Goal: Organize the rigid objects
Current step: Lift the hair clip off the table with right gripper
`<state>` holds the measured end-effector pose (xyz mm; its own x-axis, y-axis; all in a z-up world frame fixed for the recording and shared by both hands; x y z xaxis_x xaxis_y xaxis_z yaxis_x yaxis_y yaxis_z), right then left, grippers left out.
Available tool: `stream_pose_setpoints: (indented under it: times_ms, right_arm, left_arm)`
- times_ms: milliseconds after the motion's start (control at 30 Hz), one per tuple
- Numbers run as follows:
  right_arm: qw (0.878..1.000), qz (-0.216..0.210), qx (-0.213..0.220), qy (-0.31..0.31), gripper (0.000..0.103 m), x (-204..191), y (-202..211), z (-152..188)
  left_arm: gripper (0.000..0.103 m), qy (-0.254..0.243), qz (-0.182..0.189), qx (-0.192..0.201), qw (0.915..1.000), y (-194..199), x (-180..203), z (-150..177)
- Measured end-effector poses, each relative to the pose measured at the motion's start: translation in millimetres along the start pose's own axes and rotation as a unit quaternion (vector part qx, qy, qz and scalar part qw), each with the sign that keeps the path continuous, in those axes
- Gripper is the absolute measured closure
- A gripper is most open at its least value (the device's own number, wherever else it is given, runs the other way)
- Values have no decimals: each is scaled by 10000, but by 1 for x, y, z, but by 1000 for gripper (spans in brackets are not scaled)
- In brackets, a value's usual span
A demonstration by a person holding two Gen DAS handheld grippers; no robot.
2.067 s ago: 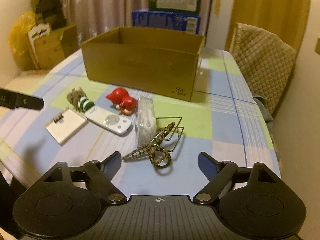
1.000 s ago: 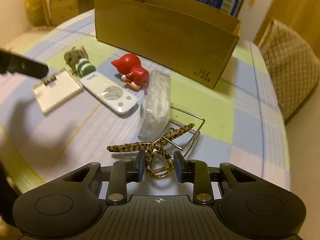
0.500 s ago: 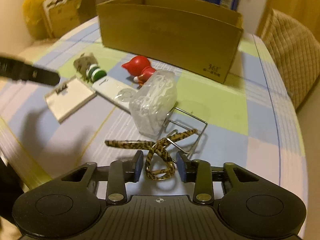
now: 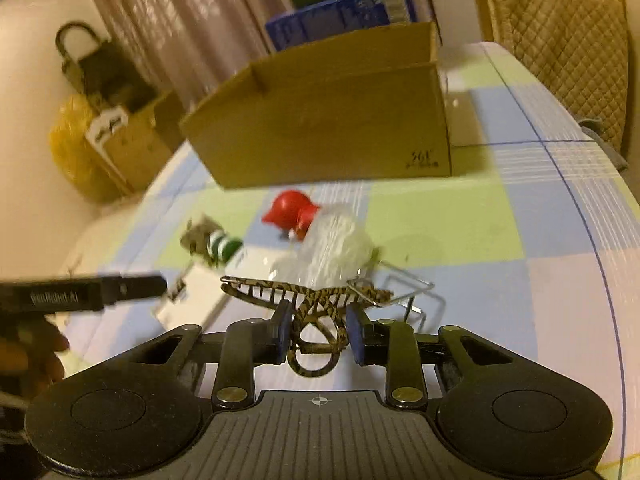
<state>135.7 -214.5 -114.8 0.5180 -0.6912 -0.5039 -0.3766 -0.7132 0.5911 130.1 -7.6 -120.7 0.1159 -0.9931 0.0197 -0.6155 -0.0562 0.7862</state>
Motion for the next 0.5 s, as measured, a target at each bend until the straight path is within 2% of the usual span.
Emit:
stream_pose_setpoints:
  times_ms: [133, 200, 333, 367, 500]
  right_arm:
    - [9956, -580, 345, -652, 81, 2, 8, -12]
    - [9934, -735, 418, -776, 83, 1, 9, -18]
    - [9989, -448, 131, -53, 85, -15, -2, -14]
    - [9992, -373, 8, 125, 89, -19, -6, -10]
    - [9962, -123, -455, 731, 89, -28, -22, 17]
  left_arm:
    - [4, 12, -11, -1, 10000, -1, -1, 0]
    - [4, 13, -9, -11, 10000, -2, 0, 0]
    - [4, 11, -11, -12, 10000, -2, 0, 1]
    - [4, 12, -15, -10, 10000, -2, -1, 1]
    - [4, 91, -64, 11, 9999, -1, -8, -1]
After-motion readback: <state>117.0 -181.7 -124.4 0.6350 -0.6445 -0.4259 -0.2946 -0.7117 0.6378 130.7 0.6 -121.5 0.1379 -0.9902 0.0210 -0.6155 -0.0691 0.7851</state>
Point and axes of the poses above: each gripper's, at about its wrist camera, not at the fingertips, and y roughly against the way its jaws point, x to its right, z to its underside, the point moved 10 cm from there along -y, roughly the way its jaws point, and after that the axes turned 11 degrees about -z, right-handed, at the moved point
